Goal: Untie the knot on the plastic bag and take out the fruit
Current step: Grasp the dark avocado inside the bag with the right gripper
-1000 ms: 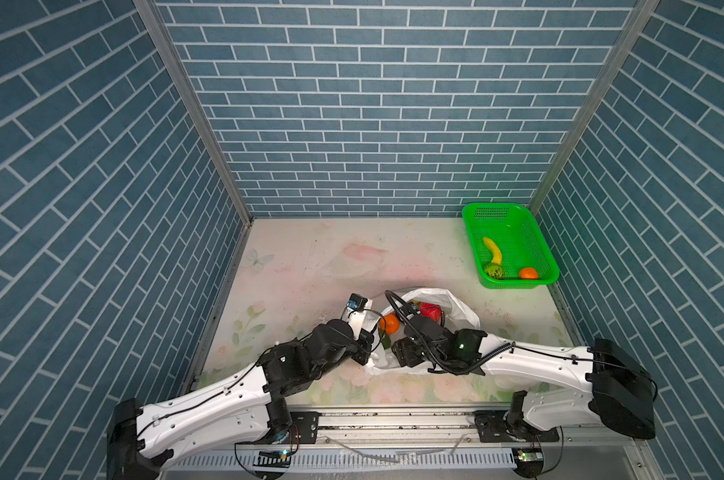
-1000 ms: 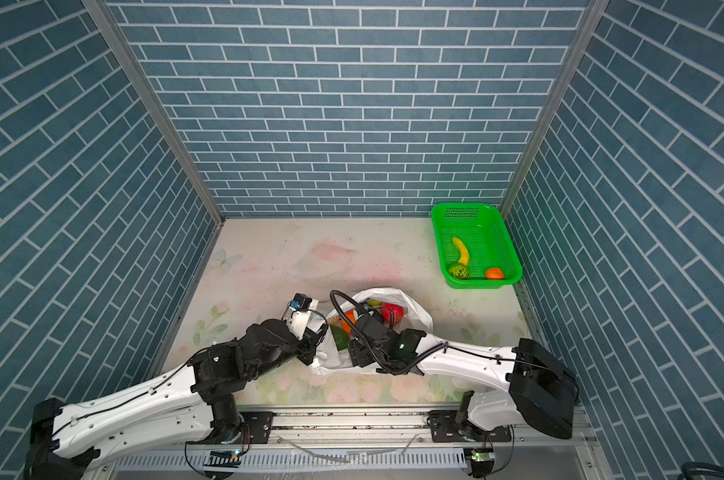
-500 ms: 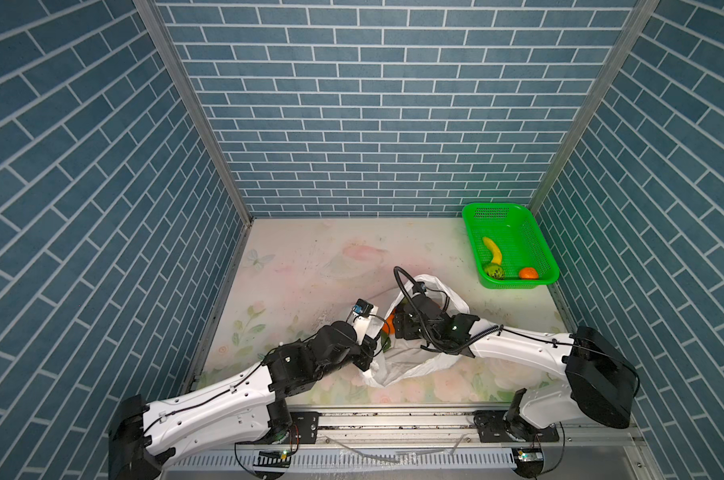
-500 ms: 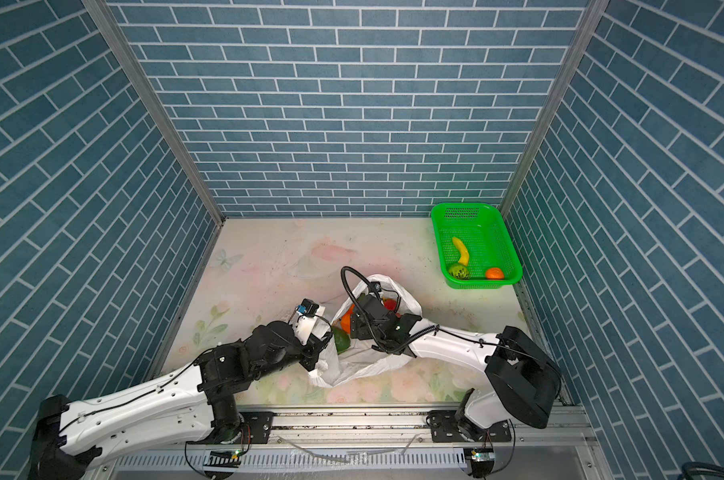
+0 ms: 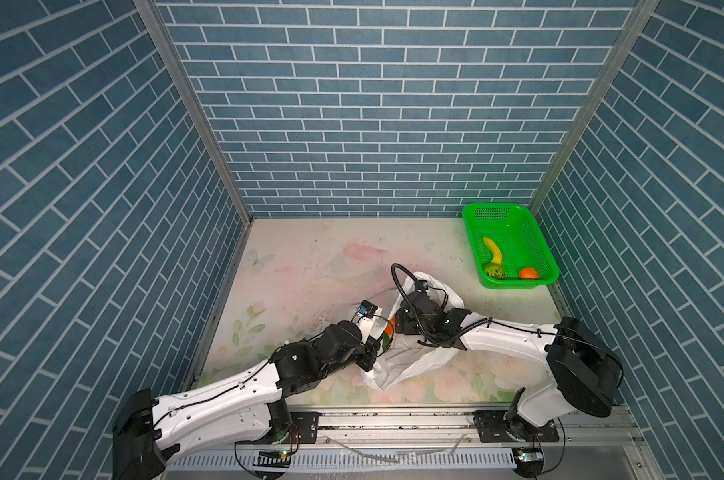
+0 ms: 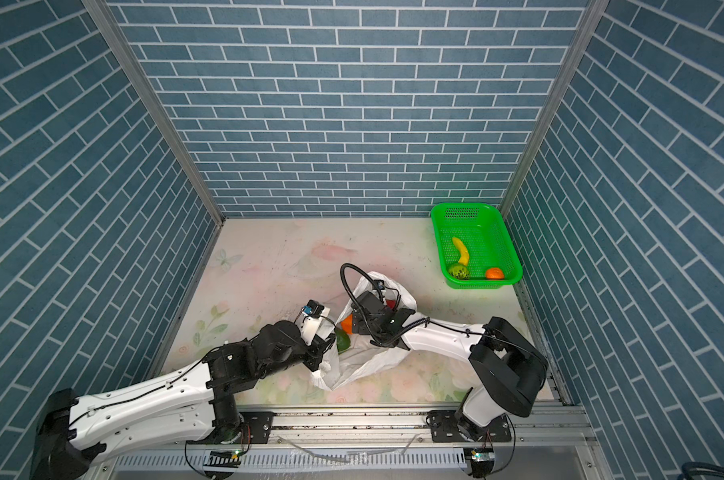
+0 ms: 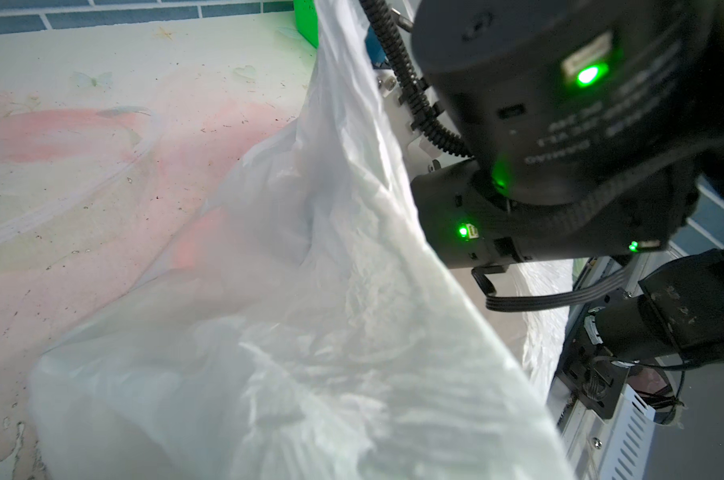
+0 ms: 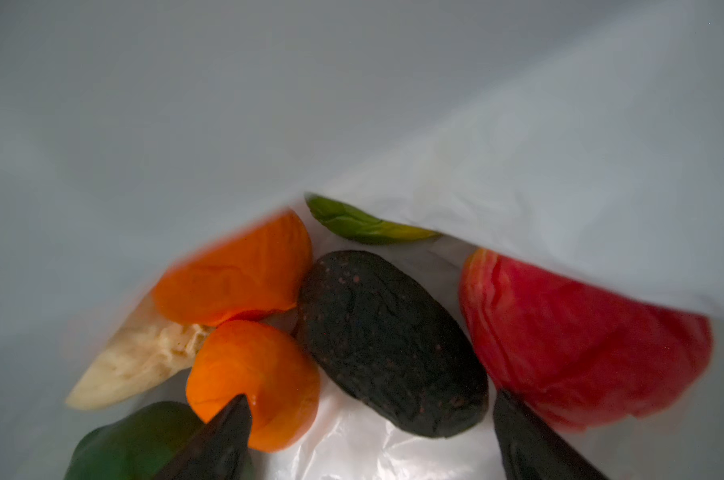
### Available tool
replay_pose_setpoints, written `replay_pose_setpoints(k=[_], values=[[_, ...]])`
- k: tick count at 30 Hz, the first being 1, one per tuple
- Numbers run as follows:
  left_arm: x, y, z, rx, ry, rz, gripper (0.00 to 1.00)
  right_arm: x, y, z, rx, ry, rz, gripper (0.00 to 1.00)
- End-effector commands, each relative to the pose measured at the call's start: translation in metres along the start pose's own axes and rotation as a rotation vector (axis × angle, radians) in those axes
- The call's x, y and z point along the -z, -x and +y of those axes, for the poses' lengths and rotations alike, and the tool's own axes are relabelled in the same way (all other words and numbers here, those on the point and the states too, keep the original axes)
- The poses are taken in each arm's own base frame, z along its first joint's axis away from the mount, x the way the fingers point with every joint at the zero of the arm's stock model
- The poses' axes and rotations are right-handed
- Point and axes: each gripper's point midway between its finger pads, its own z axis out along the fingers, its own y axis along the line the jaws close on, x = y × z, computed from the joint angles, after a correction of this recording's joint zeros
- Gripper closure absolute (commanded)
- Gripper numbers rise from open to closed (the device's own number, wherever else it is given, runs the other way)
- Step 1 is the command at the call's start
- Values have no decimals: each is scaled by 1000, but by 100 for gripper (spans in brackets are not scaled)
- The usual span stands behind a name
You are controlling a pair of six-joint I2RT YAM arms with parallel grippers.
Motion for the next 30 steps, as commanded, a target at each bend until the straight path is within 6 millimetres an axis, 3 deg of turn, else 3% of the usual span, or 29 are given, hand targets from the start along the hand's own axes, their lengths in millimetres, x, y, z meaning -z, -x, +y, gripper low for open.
replay_pose_setpoints(k=[1, 17, 22, 24, 26, 30], values=[[0, 5, -7, -21, -25, -14, 100, -3, 15, -2, -32, -51, -30, 7], [3, 6, -7, -26, -28, -17, 100, -38, 12, -12, -20, -112, 4, 7], [4, 10, -7, -27, -23, -27, 100, -46, 4, -10, -14, -98, 31, 20], [5, 10, -6, -27, -21, -29, 100, -46, 1, -10, -15, -87, 40, 34], [5, 9, -6, -25, -19, -30, 100, -44, -3, -10, -16, -79, 50, 43], [6, 10, -4, -23, -12, -40, 100, -34, -7, -10, -4, -60, 59, 52]])
